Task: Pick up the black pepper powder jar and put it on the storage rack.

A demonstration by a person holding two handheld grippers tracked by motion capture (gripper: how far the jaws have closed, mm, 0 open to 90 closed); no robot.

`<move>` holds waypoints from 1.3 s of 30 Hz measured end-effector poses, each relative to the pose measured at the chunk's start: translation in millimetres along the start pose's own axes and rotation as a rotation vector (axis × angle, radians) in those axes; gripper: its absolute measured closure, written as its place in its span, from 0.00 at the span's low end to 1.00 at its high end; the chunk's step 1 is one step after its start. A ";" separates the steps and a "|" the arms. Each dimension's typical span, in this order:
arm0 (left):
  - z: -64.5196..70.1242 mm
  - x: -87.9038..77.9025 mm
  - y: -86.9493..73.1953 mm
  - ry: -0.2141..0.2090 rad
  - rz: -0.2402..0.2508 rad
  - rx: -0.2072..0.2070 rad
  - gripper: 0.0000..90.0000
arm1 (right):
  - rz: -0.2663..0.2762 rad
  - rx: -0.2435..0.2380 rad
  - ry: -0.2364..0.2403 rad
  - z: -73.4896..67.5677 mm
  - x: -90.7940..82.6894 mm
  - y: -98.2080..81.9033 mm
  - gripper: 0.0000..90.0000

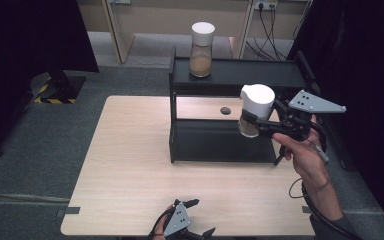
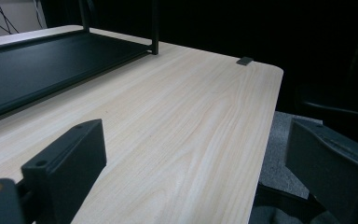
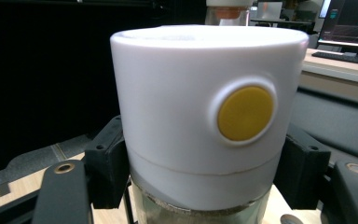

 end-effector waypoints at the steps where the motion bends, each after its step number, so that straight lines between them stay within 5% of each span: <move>1: 0.0 0.0 -0.1 0.000 0.000 0.000 0.06 | 0.000 -0.002 -0.002 0.5 1.1 2.8 0.34; 21: -0.1 -0.7 -0.1 0.000 -0.001 -0.001 0.06 | 0.038 0.022 -0.044 10.7 21.5 53.3 0.34; 39: 0.2 -1.8 -0.2 -0.004 -0.002 0.000 0.06 | -0.003 0.039 -0.114 24.8 55.7 78.0 0.34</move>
Point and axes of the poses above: each handheld gripper's, and its own axes: x roughly forward along the jaws, y roughly out of its top, z roughly to its right, the point moved 3 cm from there along x, roughly forward along the jaws, and after that the axes turned 1 degree about x, right-handed, at the moved point
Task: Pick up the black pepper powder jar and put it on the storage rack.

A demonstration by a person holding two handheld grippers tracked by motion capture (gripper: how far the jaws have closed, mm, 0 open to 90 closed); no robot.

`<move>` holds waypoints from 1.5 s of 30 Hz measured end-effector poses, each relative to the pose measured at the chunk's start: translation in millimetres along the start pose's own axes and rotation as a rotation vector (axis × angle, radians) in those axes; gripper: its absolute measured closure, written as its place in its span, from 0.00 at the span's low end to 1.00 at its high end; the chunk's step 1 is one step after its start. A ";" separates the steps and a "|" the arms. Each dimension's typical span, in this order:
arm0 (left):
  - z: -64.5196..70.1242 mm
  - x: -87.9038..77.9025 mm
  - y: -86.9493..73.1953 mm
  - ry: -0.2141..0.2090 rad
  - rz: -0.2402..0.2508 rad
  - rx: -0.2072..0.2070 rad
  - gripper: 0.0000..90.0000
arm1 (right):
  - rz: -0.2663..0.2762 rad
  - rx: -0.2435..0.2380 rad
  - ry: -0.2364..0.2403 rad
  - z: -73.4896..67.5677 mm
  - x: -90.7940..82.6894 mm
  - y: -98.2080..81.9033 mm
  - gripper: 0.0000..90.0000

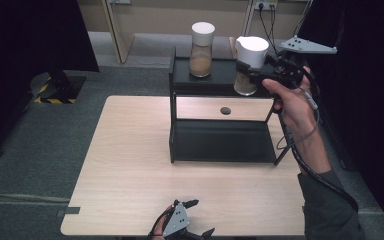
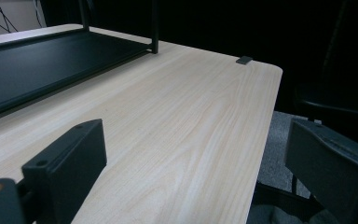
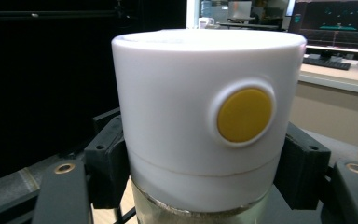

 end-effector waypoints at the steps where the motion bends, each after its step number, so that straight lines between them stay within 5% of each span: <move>1: 0.4 0.1 0.0 -0.001 0.001 0.001 0.06 | 0.001 0.001 -0.006 0.3 1.5 1.5 0.34; 23: 1.0 -1.4 1.6 -0.003 0.009 0.008 0.06 | -0.025 0.014 -0.111 11.9 54.1 11.7 0.34; 45: 2.0 -2.6 2.5 -0.006 0.016 0.013 0.06 | -0.022 0.040 -0.161 12.5 84.2 5.3 0.34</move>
Point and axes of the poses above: each handheld gripper's, and its own axes: x roughly forward along the jaws, y roughly out of its top, z roughly to its right, the point moved 3 cm from there along x, roughly forward along the jaws, and after that the axes turned 1 degree about x, right-handed, at the moved point
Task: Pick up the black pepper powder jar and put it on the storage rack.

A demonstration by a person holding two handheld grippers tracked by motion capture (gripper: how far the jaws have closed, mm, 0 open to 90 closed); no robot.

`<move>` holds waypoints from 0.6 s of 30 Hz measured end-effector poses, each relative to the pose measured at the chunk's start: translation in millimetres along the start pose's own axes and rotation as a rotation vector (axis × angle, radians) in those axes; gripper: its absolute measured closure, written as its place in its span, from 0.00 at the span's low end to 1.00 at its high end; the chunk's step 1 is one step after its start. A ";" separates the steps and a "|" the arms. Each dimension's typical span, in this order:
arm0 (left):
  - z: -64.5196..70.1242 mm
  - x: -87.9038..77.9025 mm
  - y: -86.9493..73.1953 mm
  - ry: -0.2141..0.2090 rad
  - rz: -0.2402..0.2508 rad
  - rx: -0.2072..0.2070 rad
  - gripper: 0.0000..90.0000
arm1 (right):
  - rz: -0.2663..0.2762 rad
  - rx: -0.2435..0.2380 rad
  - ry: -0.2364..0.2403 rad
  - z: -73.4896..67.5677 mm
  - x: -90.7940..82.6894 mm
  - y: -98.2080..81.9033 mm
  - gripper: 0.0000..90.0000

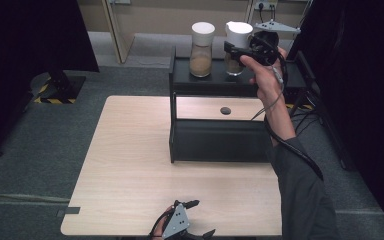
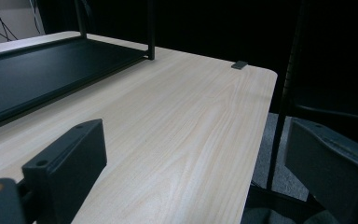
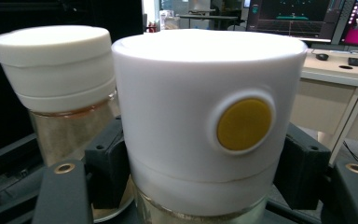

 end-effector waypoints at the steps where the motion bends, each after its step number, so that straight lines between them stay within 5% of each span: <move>1: 0.1 0.1 -0.1 -0.001 0.000 0.000 0.06 | 0.000 0.002 -0.001 0.3 0.7 -1.0 0.34; 18: 0.8 0.1 -0.2 0.000 0.001 0.001 0.06 | 0.001 -0.004 0.013 8.8 2.5 -11.7 0.34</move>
Point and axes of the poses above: each handheld gripper's, and its own axes: x roughly forward along the jaws, y roughly out of its top, z roughly to its right, the point moved 3 cm from there along x, roughly forward along the jaws, and after that the axes turned 1 degree about x, right-handed, at the moved point
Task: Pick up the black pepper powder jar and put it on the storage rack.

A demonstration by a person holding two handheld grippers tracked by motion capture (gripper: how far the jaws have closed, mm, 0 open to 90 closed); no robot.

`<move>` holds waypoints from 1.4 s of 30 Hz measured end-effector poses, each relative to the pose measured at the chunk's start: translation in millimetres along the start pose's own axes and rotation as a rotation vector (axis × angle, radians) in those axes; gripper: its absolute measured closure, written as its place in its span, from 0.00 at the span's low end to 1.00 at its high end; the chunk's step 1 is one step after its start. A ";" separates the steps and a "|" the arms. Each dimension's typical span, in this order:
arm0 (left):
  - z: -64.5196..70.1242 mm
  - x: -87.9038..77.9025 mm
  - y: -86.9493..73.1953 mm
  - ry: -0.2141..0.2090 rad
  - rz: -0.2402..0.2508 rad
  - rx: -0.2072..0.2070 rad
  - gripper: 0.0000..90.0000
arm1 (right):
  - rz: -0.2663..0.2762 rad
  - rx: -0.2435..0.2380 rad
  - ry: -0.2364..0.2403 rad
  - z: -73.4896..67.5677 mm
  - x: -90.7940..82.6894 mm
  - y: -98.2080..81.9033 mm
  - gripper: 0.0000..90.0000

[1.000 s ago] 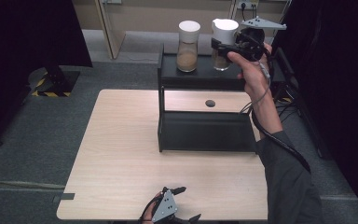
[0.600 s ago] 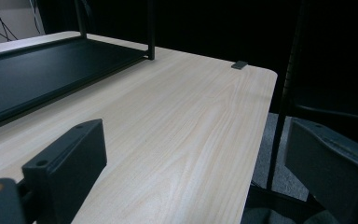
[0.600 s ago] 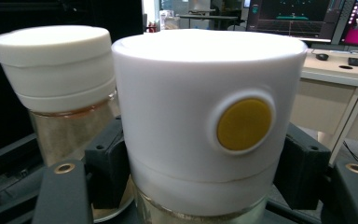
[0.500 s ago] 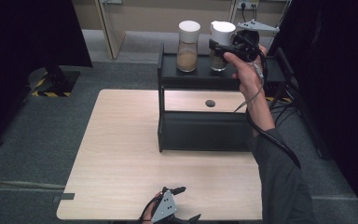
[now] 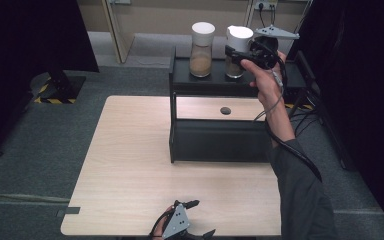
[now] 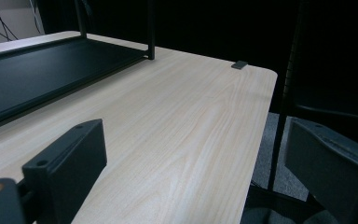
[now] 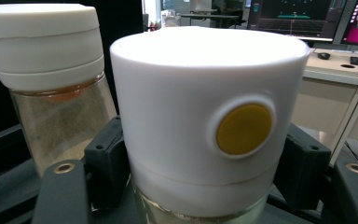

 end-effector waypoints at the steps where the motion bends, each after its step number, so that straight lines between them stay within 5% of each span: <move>1: 0.2 0.1 0.0 0.000 0.000 0.000 0.06 | -0.001 0.001 0.004 1.1 -0.4 -0.2 0.34; 5: 0.4 -0.1 0.2 0.001 -0.002 0.001 0.06 | -0.027 0.017 0.014 5.1 -1.3 1.4 0.14; 11: 0.2 0.0 -0.1 0.002 -0.004 0.002 0.06 | -0.039 0.005 0.018 7.5 -8.5 -0.2 0.07; 20: 0.7 0.4 -0.2 0.002 -0.008 0.004 0.06 | -0.034 0.017 0.054 12.8 -28.6 -3.4 0.02; 42: 1.0 0.9 -0.7 0.006 -0.008 0.000 0.06 | 0.019 0.009 0.162 26.8 -81.0 -47.4 0.02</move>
Point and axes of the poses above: each handheld gripper's, and its own axes: x roughly forward along the jaws, y roughly out of its top, z roughly to its right, the point moved 3 cm from there along x, roughly forward along the jaws, and after that the axes turned 1 degree about x, right-handed, at the moved point
